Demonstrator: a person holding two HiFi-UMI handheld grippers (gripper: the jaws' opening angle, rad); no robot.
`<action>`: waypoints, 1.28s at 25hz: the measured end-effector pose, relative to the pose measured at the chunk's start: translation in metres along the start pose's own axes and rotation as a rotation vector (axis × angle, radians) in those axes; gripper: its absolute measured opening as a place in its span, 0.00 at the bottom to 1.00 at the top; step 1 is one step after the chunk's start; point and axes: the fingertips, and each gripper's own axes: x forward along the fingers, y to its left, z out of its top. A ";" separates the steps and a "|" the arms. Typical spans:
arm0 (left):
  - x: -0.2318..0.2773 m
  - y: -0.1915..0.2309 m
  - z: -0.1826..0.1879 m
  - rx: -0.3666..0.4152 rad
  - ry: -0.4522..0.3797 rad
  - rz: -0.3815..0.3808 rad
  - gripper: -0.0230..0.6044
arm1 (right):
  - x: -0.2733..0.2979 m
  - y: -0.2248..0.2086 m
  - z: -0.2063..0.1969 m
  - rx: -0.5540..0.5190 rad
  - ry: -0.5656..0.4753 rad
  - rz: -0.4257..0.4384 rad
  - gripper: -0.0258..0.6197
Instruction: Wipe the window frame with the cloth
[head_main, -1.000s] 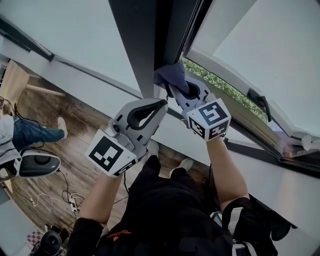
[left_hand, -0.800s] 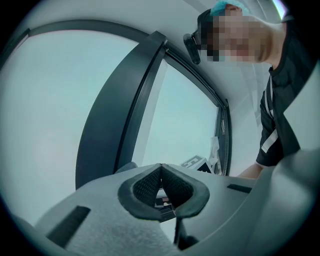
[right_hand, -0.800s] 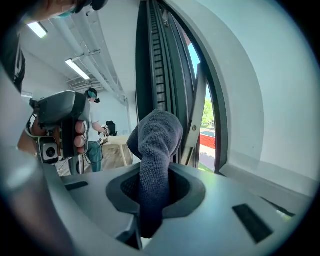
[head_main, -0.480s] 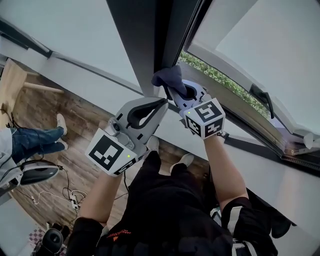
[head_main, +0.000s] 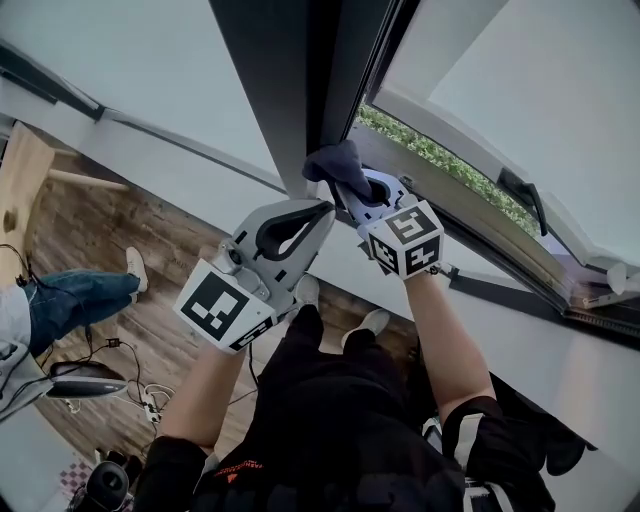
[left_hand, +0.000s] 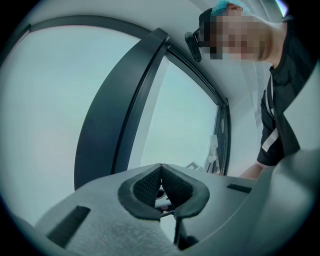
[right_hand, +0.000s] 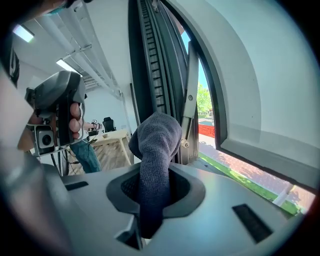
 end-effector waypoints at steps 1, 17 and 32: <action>0.000 0.000 0.001 0.002 0.000 0.000 0.07 | -0.002 0.000 0.001 -0.003 -0.004 -0.002 0.12; 0.005 -0.009 0.061 0.121 -0.074 -0.006 0.07 | -0.083 0.017 0.119 -0.127 -0.229 -0.017 0.12; 0.011 -0.026 0.167 0.306 -0.223 -0.039 0.07 | -0.169 0.039 0.302 -0.335 -0.499 -0.060 0.12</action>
